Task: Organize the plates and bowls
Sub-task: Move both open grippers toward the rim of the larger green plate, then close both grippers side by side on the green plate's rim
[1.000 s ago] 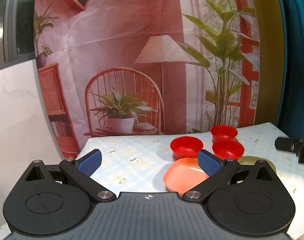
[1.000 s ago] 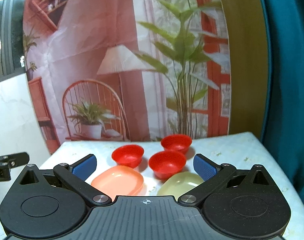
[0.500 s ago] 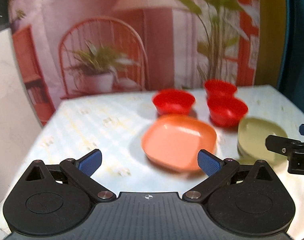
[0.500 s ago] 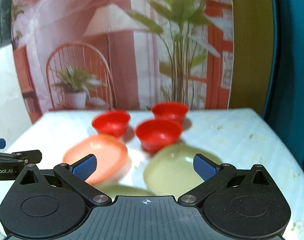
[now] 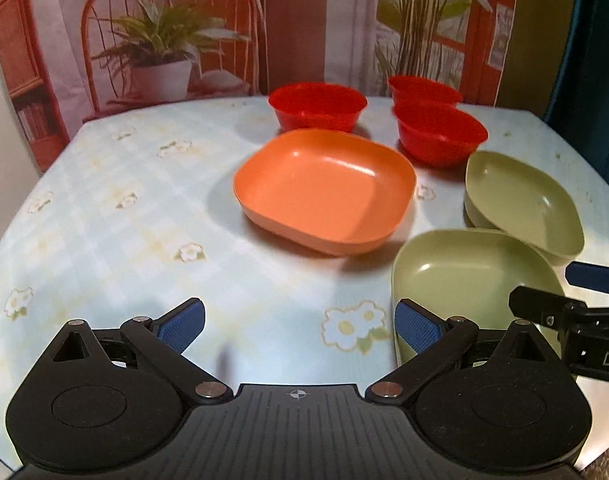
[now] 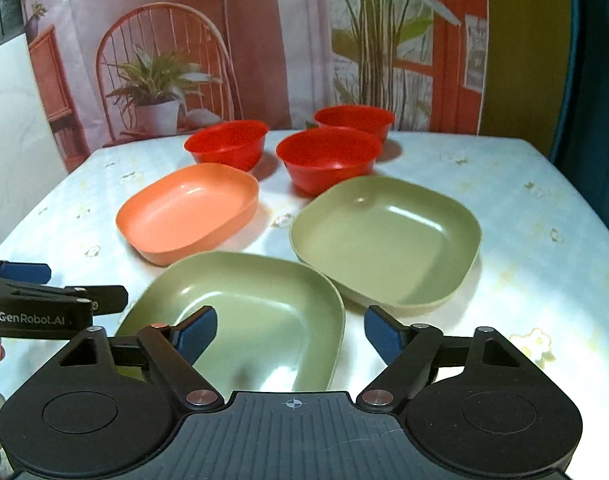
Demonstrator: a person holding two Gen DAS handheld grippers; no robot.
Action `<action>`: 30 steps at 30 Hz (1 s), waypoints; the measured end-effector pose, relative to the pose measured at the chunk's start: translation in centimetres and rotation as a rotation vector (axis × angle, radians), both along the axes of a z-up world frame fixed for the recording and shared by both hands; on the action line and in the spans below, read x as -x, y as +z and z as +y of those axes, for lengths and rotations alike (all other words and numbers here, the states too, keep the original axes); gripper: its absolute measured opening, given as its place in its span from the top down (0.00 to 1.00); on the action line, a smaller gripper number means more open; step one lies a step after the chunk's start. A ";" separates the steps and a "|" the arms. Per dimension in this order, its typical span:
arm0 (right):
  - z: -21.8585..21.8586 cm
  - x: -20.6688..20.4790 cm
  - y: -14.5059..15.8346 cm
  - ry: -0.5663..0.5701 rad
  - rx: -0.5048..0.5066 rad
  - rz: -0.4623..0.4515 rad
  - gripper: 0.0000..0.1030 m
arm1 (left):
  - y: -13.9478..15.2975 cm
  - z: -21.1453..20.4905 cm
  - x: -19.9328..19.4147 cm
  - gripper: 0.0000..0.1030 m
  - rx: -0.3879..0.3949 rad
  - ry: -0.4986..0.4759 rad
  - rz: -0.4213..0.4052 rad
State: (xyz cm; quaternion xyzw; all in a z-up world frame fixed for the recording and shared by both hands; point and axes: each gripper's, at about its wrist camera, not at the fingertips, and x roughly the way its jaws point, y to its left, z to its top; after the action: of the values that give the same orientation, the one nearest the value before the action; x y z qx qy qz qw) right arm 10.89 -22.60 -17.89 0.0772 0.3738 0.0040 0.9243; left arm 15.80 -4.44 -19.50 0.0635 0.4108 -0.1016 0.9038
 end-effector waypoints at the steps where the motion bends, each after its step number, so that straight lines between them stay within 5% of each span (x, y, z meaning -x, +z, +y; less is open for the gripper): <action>1: -0.1 0.1 -0.1 0.000 -0.005 0.005 0.28 | -0.2 -0.1 0.0 0.01 -0.002 -0.003 0.006; 10: -0.8 0.0 -0.8 -0.003 -0.040 0.051 0.49 | -0.8 -0.6 0.1 0.02 0.008 -0.025 0.045; 12: -0.9 0.1 -0.9 -0.001 -0.048 0.055 0.53 | -0.8 -0.4 0.2 0.15 0.051 -0.055 0.061; 16: -1.0 0.1 -0.9 -0.002 -0.056 0.056 0.56 | -0.7 -0.6 0.6 0.22 0.072 -0.102 0.072; 20: -1.1 0.2 -0.9 0.000 -0.061 0.055 0.57 | -1.0 -1.1 0.8 0.50 0.090 -0.152 0.098; 30: -0.5 0.3 -0.7 0.047 -0.089 0.050 0.70 | -1.6 -0.4 0.6 0.77 0.157 -0.168 0.155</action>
State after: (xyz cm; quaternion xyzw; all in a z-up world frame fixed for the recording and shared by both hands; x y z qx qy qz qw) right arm 10.62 -23.10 -18.61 0.1094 0.3981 0.0401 0.9099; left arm 15.16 -4.88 -21.13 0.0190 0.4634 -0.2133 0.8599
